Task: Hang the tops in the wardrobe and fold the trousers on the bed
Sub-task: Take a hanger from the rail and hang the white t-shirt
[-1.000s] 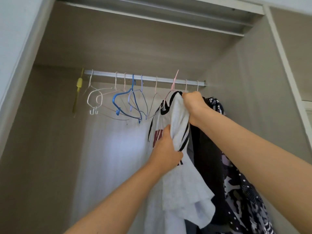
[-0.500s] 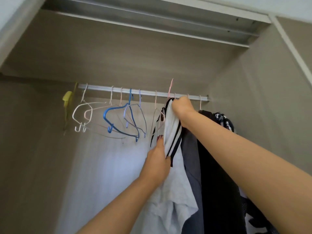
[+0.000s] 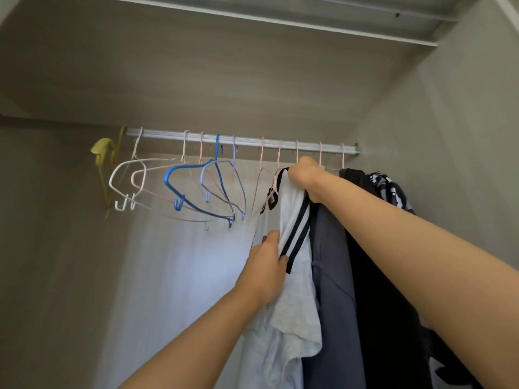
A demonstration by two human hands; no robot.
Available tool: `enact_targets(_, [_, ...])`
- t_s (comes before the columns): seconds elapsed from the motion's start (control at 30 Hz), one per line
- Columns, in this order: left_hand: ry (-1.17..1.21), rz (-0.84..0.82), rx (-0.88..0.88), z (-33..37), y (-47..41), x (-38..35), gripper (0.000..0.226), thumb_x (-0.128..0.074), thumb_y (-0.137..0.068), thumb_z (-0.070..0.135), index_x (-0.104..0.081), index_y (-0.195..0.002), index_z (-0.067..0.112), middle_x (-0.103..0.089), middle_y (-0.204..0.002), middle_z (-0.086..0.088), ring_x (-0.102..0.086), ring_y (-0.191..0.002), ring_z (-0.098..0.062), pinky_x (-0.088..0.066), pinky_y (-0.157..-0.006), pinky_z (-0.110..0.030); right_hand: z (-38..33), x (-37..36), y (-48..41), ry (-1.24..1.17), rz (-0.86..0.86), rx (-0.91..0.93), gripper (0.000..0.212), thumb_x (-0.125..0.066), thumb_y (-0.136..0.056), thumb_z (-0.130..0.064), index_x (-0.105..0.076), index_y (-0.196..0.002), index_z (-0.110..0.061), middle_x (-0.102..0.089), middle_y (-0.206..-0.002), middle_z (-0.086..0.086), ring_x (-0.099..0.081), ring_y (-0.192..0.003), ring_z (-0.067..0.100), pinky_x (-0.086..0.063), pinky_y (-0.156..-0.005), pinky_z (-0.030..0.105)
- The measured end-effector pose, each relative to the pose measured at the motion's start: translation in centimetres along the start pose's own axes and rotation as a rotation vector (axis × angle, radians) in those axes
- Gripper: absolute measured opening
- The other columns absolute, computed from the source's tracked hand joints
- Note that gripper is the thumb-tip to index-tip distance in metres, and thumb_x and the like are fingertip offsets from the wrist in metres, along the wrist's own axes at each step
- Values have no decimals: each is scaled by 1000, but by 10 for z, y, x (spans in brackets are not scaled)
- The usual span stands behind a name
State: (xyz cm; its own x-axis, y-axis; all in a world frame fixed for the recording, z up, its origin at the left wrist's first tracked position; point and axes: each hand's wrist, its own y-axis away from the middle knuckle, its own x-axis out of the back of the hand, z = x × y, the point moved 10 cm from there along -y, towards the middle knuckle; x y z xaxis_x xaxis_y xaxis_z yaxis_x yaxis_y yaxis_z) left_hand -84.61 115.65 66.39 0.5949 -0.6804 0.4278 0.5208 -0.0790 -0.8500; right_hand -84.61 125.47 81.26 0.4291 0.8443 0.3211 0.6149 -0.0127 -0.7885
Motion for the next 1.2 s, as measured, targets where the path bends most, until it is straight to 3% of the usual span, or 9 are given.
enact_targets(0.07, [21, 16, -6, 1, 3, -1, 14, -48, -100, 14, -46, -114, 12, -60, -107, -10, -59, -94, -28, -52, -87, -44, -1, 3, 5, 14, -10, 10, 17, -41, -95, -3, -48, -81, -8, -39, -76, 6, -40, -64, 18, -38, -69, 31])
enact_targets(0.13, [47, 30, 2, 1, 8, 0, 17, -49, -100, 15, -47, -116, 14, -61, -107, -7, -60, -94, -26, -53, -86, -42, -1, 5, 10, 50, -25, 22, 20, -45, -93, -7, -41, -74, -13, -42, -77, 6, -44, -71, 21, -37, -65, 31])
enact_targets(0.23, [87, 57, 6, 1, 15, 5, 18, -52, -99, 18, -48, -116, 16, -62, -105, -4, -59, -89, -19, -51, -78, -31, -3, 4, 19, 93, -52, 53, 6, -50, -85, -14, -49, -86, -8, -48, -87, 11, -50, -82, 26, -49, -72, 37])
enact_targets(0.33, [112, 70, 26, -3, 24, 11, 25, -55, -98, 18, -49, -122, 18, -62, -104, 1, -56, -85, -12, -45, -74, -21, -5, 1, 36, 138, -103, 56, 29, -53, -85, -18, -54, -106, 0, -61, -99, 18, -59, -96, 31, -54, -85, 56])
enact_targets(0.53, [89, 55, 91, -15, 55, 18, 35, -57, -95, 21, -48, -128, 26, -63, -104, 6, -61, -90, -14, -52, -80, -29, -10, -1, 72, 320, -43, 215, 21, -52, -95, -12, -47, -111, 0, -55, -96, 14, -56, -86, 27, -47, -64, 33])
enact_targets(0.73, [12, 66, 100, -21, 96, 21, 17, -54, -93, 18, -47, -108, 23, -60, -87, 0, -60, -74, -22, -55, -65, -42, -2, -10, 122, 372, 17, 359, 24, -53, -92, -3, -46, -114, 3, -61, -95, 18, -61, -79, 30, -53, -66, 43])
enact_targets(0.83, [-32, 62, 101, -17, 117, 23, 10, -52, -94, 18, -46, -103, 19, -58, -81, -1, -57, -68, -21, -52, -61, -42, 3, -16, 150, 432, 4, 419, 29, -53, -92, -4, -45, -119, 2, -59, -98, 17, -57, -77, 24, -43, -53, 29])
enact_targets(1.07, [-175, 124, 149, -11, 163, 41, 14, -51, -95, 26, -42, -85, 29, -56, -63, 8, -49, -56, -14, -38, -53, -32, 10, -11, 218, 495, 39, 498, 37, -49, -94, -13, -42, -129, -2, -54, -110, 14, -54, -95, 26, -43, -71, 30])
enact_targets(1.2, [-277, 120, 213, 0, 193, 50, 6, -51, -95, 29, -48, -92, 32, -69, -88, 13, -65, -72, -19, -50, -66, -35, 25, -3, 259, 380, 104, 438, 38, -48, -93, -20, -44, -129, -8, -56, -114, 11, -52, -105, 27, -48, -78, 37])
